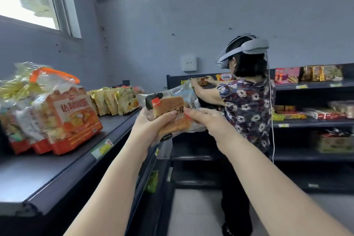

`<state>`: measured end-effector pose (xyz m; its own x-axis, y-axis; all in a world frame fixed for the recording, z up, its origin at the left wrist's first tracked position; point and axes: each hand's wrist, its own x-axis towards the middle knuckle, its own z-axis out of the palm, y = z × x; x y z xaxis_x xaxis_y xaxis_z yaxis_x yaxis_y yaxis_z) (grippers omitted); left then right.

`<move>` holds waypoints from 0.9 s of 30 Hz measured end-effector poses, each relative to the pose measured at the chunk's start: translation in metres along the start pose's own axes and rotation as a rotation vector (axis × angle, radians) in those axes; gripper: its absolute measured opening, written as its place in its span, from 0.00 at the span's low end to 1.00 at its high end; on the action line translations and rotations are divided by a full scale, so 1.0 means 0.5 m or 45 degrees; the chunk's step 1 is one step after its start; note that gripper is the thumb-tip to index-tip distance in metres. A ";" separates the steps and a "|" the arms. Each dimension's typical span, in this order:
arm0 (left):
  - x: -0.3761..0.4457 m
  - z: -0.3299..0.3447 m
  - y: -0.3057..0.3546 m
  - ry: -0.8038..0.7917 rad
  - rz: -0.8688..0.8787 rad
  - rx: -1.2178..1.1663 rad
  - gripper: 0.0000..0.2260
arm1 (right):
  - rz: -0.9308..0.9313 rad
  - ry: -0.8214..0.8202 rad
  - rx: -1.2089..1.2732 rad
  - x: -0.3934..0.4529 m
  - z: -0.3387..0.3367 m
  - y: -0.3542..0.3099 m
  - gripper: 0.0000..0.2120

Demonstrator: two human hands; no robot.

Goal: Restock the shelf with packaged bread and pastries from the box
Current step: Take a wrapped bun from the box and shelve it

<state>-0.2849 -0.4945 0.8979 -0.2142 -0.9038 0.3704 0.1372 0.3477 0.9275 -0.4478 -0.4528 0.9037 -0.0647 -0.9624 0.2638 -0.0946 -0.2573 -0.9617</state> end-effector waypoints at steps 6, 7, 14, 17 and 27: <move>0.022 0.028 -0.029 -0.134 -0.031 0.123 0.19 | 0.057 0.065 -0.022 -0.002 -0.028 0.045 0.36; 0.027 0.033 -0.032 -0.144 -0.032 0.131 0.19 | 0.057 0.087 -0.009 0.005 -0.030 0.051 0.43; 0.077 0.061 -0.055 -0.067 -0.008 0.157 0.20 | -0.048 0.119 0.059 0.070 -0.054 0.074 0.50; 0.109 0.080 -0.060 0.021 -0.025 0.191 0.23 | -0.072 0.143 0.075 0.099 -0.069 0.076 0.35; 0.216 0.120 -0.101 0.127 -0.205 0.057 0.13 | -0.105 0.097 0.129 0.211 -0.134 0.131 0.37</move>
<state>-0.3730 -0.5950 0.8941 -0.1327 -0.9681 0.2127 0.0656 0.2055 0.9764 -0.5272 -0.5652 0.8734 -0.1364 -0.9293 0.3432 -0.0026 -0.3461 -0.9382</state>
